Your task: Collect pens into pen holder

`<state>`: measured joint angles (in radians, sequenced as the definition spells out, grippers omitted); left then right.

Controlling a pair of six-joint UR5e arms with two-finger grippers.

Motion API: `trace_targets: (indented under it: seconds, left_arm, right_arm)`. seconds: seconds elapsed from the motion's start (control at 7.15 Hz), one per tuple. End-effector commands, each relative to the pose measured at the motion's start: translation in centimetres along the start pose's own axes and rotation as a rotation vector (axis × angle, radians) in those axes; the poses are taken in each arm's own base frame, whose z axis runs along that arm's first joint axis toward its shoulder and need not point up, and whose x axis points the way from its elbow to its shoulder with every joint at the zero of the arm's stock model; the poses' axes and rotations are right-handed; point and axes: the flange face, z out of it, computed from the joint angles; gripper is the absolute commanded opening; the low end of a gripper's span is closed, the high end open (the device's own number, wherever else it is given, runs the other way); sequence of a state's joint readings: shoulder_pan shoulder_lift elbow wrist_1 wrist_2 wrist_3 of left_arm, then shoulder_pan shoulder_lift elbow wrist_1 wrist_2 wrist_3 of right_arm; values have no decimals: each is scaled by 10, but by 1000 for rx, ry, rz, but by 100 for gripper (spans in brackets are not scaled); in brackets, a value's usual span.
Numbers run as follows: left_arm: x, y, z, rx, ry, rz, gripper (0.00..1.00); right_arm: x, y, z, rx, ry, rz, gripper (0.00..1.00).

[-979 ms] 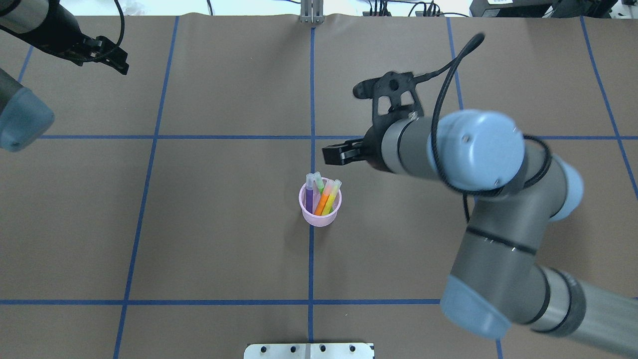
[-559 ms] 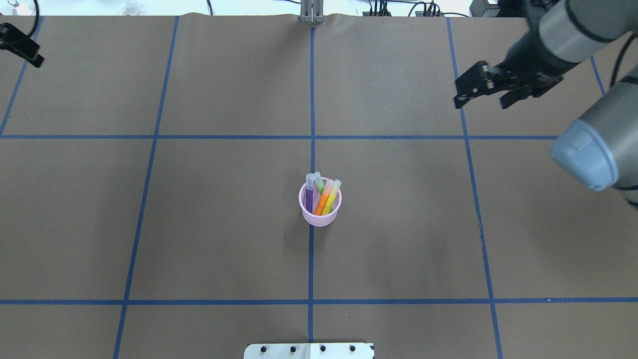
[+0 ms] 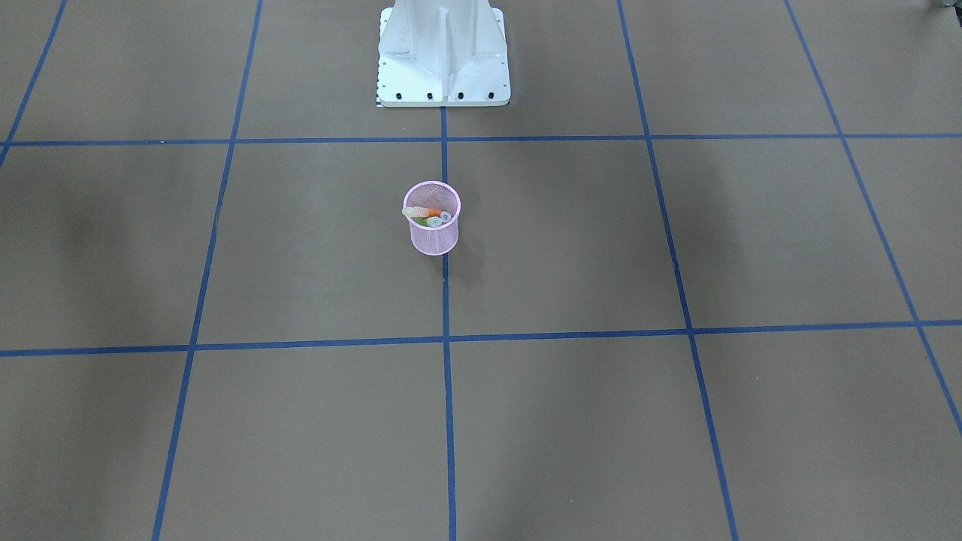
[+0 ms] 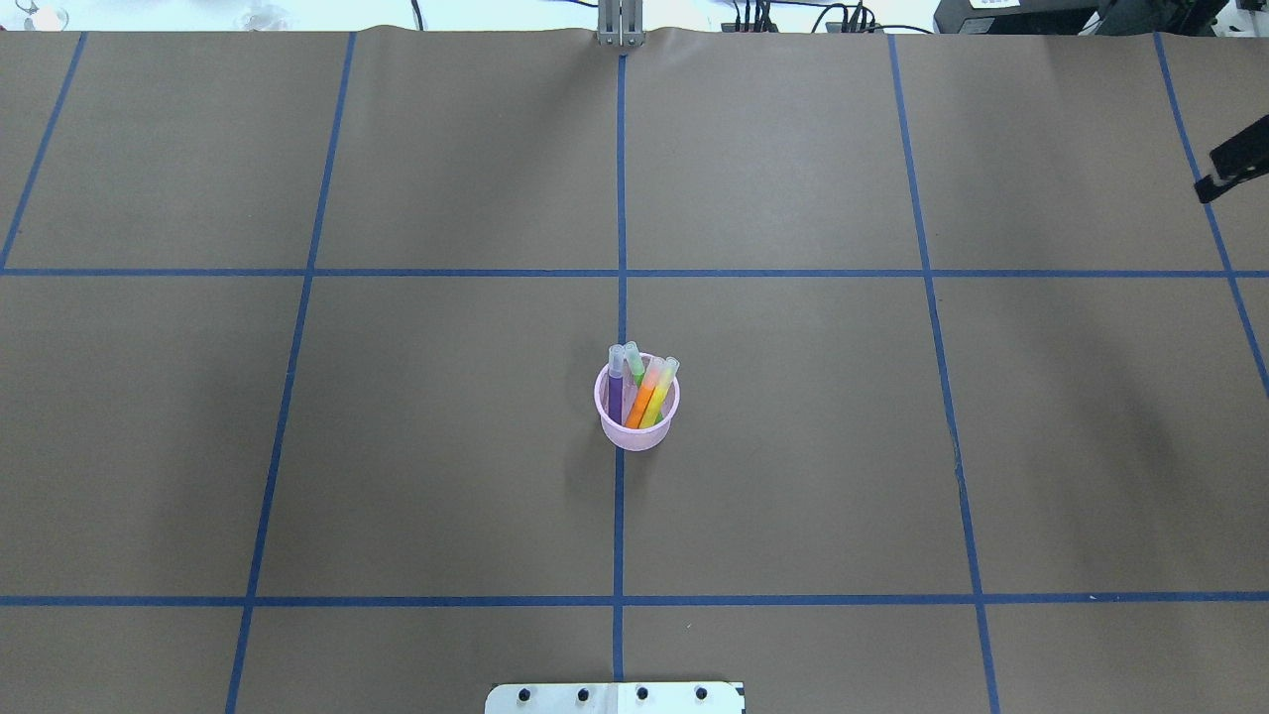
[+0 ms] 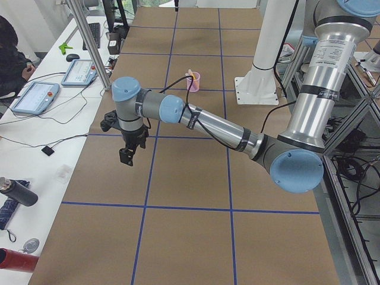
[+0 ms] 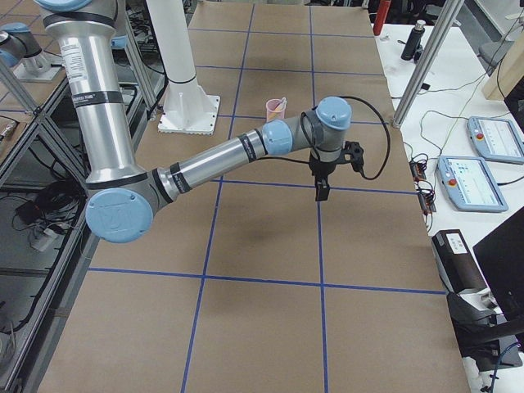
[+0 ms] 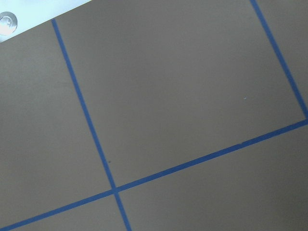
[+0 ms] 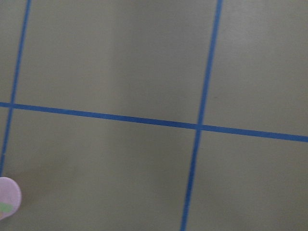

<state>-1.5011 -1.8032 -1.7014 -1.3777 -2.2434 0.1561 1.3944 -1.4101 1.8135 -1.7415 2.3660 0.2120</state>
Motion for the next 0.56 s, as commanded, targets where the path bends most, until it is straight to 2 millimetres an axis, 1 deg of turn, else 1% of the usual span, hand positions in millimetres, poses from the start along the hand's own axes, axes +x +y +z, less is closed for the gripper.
trace_targets:
  seconds: [0.0, 0.14, 0.28, 0.42]
  left_arm:
    - [-50, 32, 37, 1, -3, -38, 100]
    - [-77, 40, 47, 47, -16, -34, 100]
    - [-85, 41, 40, 81, -20, -29, 100]
    - [-89, 46, 36, 104, 62, -39, 100]
  right_arm:
    - [79, 31, 16, -30, 32, 66, 100]
    - [89, 38, 24, -26, 37, 61, 100]
    - [97, 42, 27, -28, 36, 69, 100]
    - [106, 46, 27, -28, 36, 80, 100]
